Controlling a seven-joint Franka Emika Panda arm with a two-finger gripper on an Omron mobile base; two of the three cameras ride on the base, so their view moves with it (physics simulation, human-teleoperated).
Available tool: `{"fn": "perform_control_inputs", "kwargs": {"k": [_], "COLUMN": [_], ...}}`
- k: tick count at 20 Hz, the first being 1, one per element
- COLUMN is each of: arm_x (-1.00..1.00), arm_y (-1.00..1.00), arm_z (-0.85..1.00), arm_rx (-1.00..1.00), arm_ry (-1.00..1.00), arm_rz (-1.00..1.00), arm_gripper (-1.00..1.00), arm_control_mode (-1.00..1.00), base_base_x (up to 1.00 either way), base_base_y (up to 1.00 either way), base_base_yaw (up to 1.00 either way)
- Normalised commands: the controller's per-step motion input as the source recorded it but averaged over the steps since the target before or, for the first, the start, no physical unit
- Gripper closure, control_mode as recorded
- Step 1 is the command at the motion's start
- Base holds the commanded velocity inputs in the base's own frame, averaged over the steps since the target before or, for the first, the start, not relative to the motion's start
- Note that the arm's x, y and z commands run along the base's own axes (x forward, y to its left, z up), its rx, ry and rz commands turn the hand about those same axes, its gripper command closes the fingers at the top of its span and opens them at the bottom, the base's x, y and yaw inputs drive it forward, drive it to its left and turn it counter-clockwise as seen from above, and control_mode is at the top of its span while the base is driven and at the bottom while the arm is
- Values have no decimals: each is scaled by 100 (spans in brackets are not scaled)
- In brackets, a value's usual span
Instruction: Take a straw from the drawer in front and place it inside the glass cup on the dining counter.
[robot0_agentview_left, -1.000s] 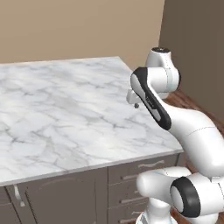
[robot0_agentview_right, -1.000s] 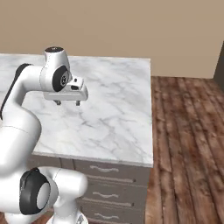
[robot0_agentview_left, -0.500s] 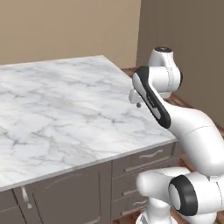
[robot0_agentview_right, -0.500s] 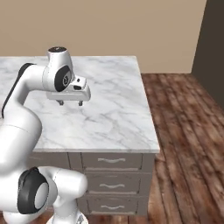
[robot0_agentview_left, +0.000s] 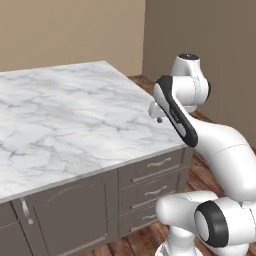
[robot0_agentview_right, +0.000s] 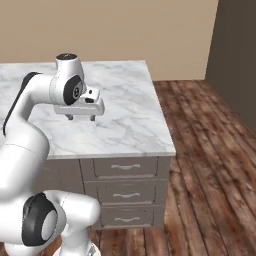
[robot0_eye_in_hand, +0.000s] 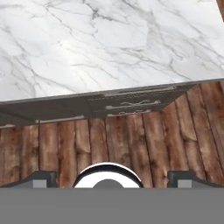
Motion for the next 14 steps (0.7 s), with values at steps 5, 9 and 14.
{"fn": "perform_control_inputs", "kwargs": {"k": [5, 9, 14], "arm_x": [0, 0, 0], "arm_y": [0, 0, 0], "arm_z": [0, 0, 0], "arm_rx": [0, 0, 0], "arm_ry": [0, 0, 0], "arm_rz": [0, 0, 0], "arm_gripper": [-100, -100, -100], "arm_control_mode": [100, 100, 100], "base_base_x": [-7, 0, 0], "base_base_y": [55, 55, 48], "base_base_yaw": [-34, -37, -36]}}
